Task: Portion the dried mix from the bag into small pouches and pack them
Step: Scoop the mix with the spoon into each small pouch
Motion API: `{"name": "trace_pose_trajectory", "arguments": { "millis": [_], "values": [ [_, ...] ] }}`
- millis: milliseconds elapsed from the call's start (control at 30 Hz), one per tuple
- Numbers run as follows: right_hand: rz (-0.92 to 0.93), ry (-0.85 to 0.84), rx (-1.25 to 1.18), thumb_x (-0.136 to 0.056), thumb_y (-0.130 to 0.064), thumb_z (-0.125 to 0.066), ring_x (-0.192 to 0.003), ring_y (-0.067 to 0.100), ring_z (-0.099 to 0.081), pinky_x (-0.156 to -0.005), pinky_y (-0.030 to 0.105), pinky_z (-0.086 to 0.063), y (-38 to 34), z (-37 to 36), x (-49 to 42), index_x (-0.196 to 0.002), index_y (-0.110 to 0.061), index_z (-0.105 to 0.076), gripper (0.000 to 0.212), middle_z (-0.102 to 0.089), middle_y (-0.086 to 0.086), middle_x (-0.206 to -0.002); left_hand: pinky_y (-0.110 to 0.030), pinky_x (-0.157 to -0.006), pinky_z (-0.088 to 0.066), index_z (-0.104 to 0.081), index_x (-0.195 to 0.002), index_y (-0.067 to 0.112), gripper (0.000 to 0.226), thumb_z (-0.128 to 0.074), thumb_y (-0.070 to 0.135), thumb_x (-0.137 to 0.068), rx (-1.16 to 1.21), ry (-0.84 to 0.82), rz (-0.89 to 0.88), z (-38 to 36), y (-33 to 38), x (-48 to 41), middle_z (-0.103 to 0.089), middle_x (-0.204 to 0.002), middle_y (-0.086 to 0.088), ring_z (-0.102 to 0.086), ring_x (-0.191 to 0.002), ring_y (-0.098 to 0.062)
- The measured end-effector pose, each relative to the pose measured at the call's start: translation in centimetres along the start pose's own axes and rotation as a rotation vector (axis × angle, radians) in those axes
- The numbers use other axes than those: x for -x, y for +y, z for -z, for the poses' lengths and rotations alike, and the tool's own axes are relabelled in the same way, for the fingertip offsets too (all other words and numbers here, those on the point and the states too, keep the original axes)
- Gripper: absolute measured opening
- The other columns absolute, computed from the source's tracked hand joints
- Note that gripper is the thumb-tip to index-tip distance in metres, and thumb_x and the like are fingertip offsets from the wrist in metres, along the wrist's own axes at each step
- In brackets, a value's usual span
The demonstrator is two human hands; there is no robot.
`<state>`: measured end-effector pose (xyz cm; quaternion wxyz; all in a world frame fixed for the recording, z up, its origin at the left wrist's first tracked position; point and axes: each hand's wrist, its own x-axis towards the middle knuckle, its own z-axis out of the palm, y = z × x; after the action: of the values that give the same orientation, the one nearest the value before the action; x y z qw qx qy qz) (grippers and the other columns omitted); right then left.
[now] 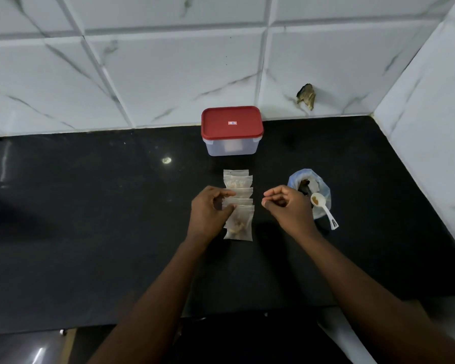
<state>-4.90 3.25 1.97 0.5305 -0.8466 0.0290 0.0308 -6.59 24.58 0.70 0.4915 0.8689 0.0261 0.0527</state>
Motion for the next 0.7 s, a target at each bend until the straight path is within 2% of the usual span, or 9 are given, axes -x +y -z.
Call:
{"name": "trace_pose_trajectory", "arguments": {
  "millis": [100,233,400,500,567,633,700],
  "values": [
    [0.051,0.06,0.056,-0.086,-0.014,-0.077,-0.084,-0.003,-0.067,-0.075,0.009,-0.051,0.0,2.0,0.2,-0.095,-0.025,-0.071,0.014,-0.073,-0.01,-0.089,-0.015,-0.076,-0.052,-0.074,-0.1,0.026,0.022,-0.081,0.013,-0.084,-0.004,-0.032,-0.049,-0.7,1.4,-0.5,-0.069,-0.101,0.015,-0.063,-0.086,-0.004],
    [0.063,0.159,0.17,-0.088,-0.012,-0.074,-0.083,-0.003,-0.067,-0.072,0.002,-0.045,1.0,5.4,0.1,-0.097,-0.02,-0.074,0.012,-0.071,-0.012,-0.089,-0.014,-0.077,-0.053,-0.075,-0.1,0.025,0.017,-0.077,0.012,-0.089,0.01,-0.114,-0.079,-2.5,3.3,-0.9,-0.071,-0.095,0.016,-0.066,-0.085,-0.002],
    [-0.057,0.251,0.281,-0.084,-0.019,-0.079,-0.086,0.0,-0.063,-0.07,0.012,-0.046,3.2,9.4,-0.4,-0.099,-0.024,-0.071,0.018,-0.068,-0.012,-0.096,-0.024,-0.086,-0.058,-0.075,-0.103,0.021,0.015,-0.075,0.013,-0.09,-0.079,-0.292,-0.129,-5.8,5.5,-1.9,-0.072,-0.099,0.005,-0.068,-0.09,-0.005],
    [-0.194,0.232,0.292,-0.083,-0.024,-0.081,-0.088,0.006,-0.062,-0.067,0.018,-0.044,4.4,10.8,-0.4,-0.106,-0.022,-0.066,0.027,-0.066,-0.006,-0.101,-0.026,-0.085,-0.057,-0.077,-0.101,0.017,0.012,-0.075,0.014,-0.09,-0.115,-0.335,-0.118,-8.1,6.8,-2.4,-0.073,-0.096,0.002,-0.068,-0.086,-0.008],
    [-0.315,0.183,0.278,-0.084,-0.028,-0.08,-0.085,0.007,-0.059,-0.064,0.019,-0.041,5.0,11.4,-0.1,-0.11,-0.021,-0.062,0.032,-0.063,-0.005,-0.099,-0.022,-0.082,-0.057,-0.078,-0.1,0.017,0.012,-0.073,0.013,-0.09,-0.127,-0.358,-0.115,-9.4,7.6,-2.6,-0.073,-0.096,0.004,-0.068,-0.085,-0.006],
    [-0.412,0.115,0.272,-0.085,-0.034,-0.079,-0.079,0.003,-0.057,-0.061,0.02,-0.04,5.6,11.7,0.1,-0.111,-0.021,-0.061,0.034,-0.061,-0.008,-0.092,-0.009,-0.076,-0.053,-0.078,-0.101,0.016,0.012,-0.072,0.012,-0.091,-0.122,-0.381,-0.082,-10.6,8.2,-2.9,-0.072,-0.096,0.009,-0.067,-0.084,-0.001],
    [-0.466,0.067,0.261,-0.086,-0.037,-0.078,-0.076,0.0,-0.057,-0.059,0.02,-0.04,6.2,11.8,0.3,-0.108,-0.022,-0.063,0.03,-0.061,-0.009,-0.088,-0.006,-0.074,-0.05,-0.078,-0.102,0.015,0.012,-0.072,0.013,-0.092,-0.113,-0.401,-0.04,-11.6,8.7,-3.2,-0.074,-0.099,0.008,-0.068,-0.085,0.001]
  ]
}}
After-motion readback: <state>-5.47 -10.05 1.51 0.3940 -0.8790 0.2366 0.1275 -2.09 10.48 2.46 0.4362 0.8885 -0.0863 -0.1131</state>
